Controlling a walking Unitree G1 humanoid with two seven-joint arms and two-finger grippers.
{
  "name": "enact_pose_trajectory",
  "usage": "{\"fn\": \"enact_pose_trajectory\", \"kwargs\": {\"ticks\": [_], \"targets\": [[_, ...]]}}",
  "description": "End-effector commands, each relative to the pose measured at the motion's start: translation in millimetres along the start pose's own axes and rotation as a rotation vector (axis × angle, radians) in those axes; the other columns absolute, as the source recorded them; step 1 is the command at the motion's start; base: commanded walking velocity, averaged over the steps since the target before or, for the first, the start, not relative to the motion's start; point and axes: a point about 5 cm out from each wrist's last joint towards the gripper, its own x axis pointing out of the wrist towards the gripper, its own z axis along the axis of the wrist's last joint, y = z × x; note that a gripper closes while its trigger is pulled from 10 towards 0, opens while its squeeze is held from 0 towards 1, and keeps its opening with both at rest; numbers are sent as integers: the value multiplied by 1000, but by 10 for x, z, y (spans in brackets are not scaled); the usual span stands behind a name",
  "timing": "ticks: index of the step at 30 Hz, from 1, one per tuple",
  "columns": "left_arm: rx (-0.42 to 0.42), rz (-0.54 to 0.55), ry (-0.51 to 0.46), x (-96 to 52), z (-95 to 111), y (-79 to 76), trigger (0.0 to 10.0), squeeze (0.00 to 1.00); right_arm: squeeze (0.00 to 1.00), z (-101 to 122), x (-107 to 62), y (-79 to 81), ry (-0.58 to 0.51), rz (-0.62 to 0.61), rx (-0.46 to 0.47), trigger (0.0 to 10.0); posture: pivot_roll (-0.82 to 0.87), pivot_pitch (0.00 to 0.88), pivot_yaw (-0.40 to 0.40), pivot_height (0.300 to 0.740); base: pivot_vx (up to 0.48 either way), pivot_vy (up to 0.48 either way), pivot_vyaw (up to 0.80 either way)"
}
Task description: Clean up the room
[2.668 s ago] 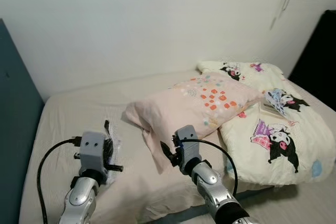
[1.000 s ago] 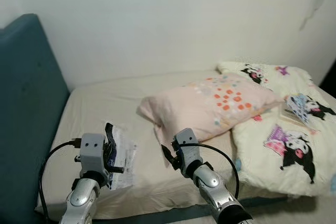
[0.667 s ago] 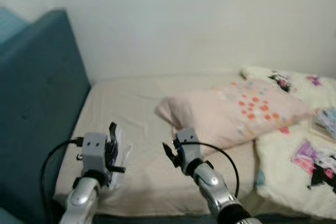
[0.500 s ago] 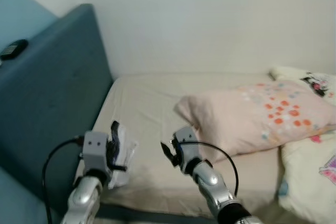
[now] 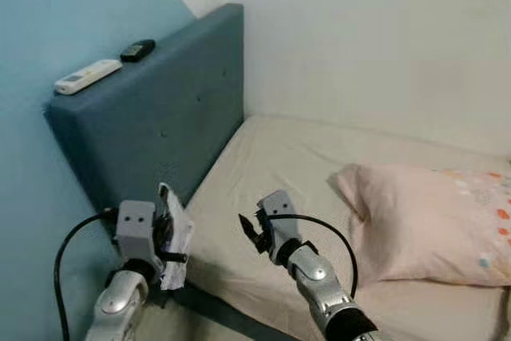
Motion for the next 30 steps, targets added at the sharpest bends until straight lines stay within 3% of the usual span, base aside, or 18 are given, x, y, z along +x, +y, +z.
{"fn": "enact_pose_trajectory", "kwargs": {"ticks": [1, 14, 21, 22, 30], "targets": [[-5, 2, 18, -14, -18, 9, 10000, 0, 0, -21, -13, -9, 9, -3, 12, 10000, 62, 51, -32, 740, 0, 0, 800], [15, 15, 44, 6, 6, 44, 10000, 0, 0, -30, -12, -3, 18, 8, 16, 10000, 67, 53, -32, 740, 0, 0, 800], [12, 145, 112, 3, -96, 163, 10000, 0, 0, -44, -16, -4, 26, 8, 16, 10000, 65, 57, -34, 740, 0, 0, 800], [36, 201, 138, -11, -133, 210, 10000, 0, 0, -48, -23, -9, 27, 10, 13, 10000, 63, 59, -44, 740, 0, 0, 800], [49, 252, 185, -67, -192, 218, 10000, 0, 0, -69, -40, -27, 44, 36, -6, 10000, 64, 65, -81, 740, 0, 0, 800]]}}
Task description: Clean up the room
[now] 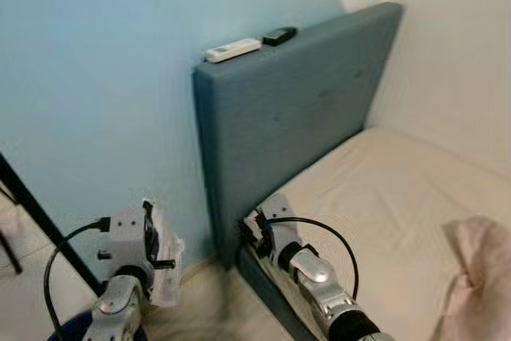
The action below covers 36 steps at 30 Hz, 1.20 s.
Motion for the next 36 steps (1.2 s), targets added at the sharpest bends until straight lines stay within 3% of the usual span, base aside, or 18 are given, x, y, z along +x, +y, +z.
{"fn": "enact_pose_trajectory", "kwargs": {"ticks": [1, 23, 36], "targets": [[51, 27, 20, -49, -71, 64, 10000, 0, 0, 14, 32, 71, 1, 30, 4, 10000, 64, 65, -82, 740, 0, 0, 800], [-11, 16, 64, -125, -110, 1, 10000, 0, 0, 17, 57, 148, 10, 84, -5, 10000, 86, 74, -111, 740, 0, 0, 800], [-3, 26, 49, -128, -68, 22, 10000, 0, 0, 17, 58, 161, 7, 83, 4, 10000, 86, 83, -103, 740, 0, 0, 800]]}}
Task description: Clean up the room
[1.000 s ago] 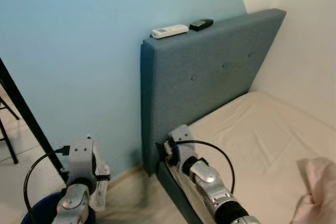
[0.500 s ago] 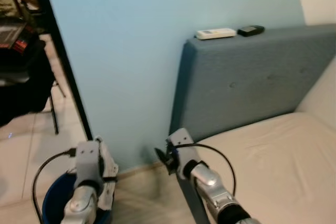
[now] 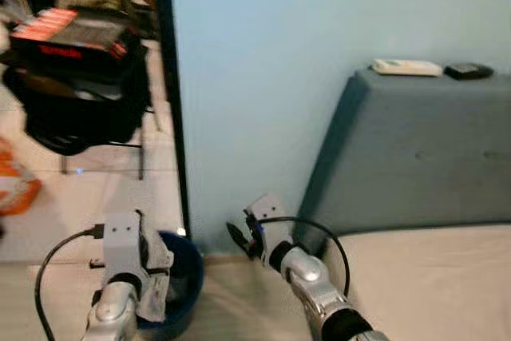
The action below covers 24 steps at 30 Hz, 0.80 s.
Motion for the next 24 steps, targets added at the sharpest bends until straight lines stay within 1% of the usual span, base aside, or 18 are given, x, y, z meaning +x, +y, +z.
{"fn": "enact_pose_trajectory", "kwargs": {"ticks": [1, 4, 7, 8, 14, 15, 20, 24], "targets": [[15, -22, -9, -6, 33, -26, 10000, 0, 0, -35, -19, -16, 17, -5, 6, 10000, 87, 86, -100, 740, 0, 0, 800], [48, -37, -17, 3, 63, -26, 10000, 0, 0, -37, -23, -28, 17, -14, 9, 10000, 89, 90, -96, 740, 0, 0, 800], [55, -41, -16, 9, 68, -25, 10000, 0, 0, -39, -25, -32, 15, -22, 20, 10000, 89, 91, -92, 740, 0, 0, 800], [61, -44, -17, 18, 74, -22, 10000, 0, 0, -55, -28, -49, 22, -41, 58, 10000, 90, 92, -88, 740, 0, 0, 0], [60, -59, -6, 66, 96, 1, 10000, 0, 0, -60, -24, -66, 28, -66, 67, 10000, 86, 99, -68, 740, 0, 0, 0], [71, -74, -3, 95, 115, 3, 10000, 0, 0, -63, -30, -66, 23, -80, 69, 10000, 85, 100, -62, 740, 0, 0, 0], [85, -91, -8, 120, 137, -22, 10000, 0, 0, -81, -45, -69, 25, -93, 75, 10000, 83, 104, -51, 740, 0, 0, 0], [82, -97, -7, 126, 144, -39, 10000, 0, 0, -89, -51, -67, 25, -97, 79, 10000, 82, 103, -48, 740, 0, 321, 0]]}}
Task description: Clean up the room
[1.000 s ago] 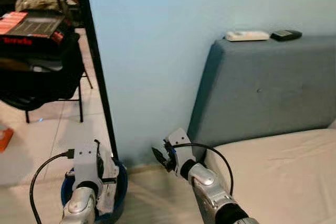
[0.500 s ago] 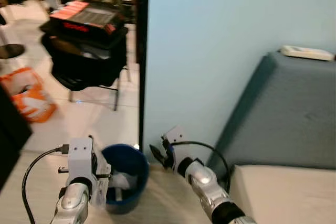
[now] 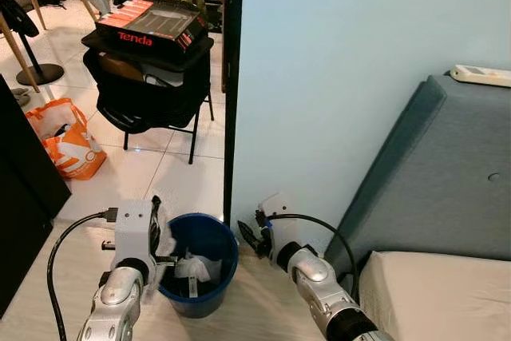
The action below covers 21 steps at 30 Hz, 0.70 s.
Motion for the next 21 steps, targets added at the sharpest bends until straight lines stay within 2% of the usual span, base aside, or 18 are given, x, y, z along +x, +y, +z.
{"fn": "enact_pose_trajectory", "kwargs": {"ticks": [1, 16, 21], "targets": [[3, -13, 35, 2, -60, -11, 10000, 0, 0, -54, -33, 1, 10, -15, 23, 10000, 80, 104, -44, 740, 0, 368, 0], [6, -39, 44, 16, -54, -19, 10000, 0, 0, -51, -32, 9, 0, -31, 41, 10000, 82, 102, -35, 740, 0, 453, 0], [54, -73, 56, 16, -53, -48, 10000, 0, 0, -41, -23, 18, -3, -31, 44, 10000, 81, 102, -31, 740, 0, -96, 0]]}}
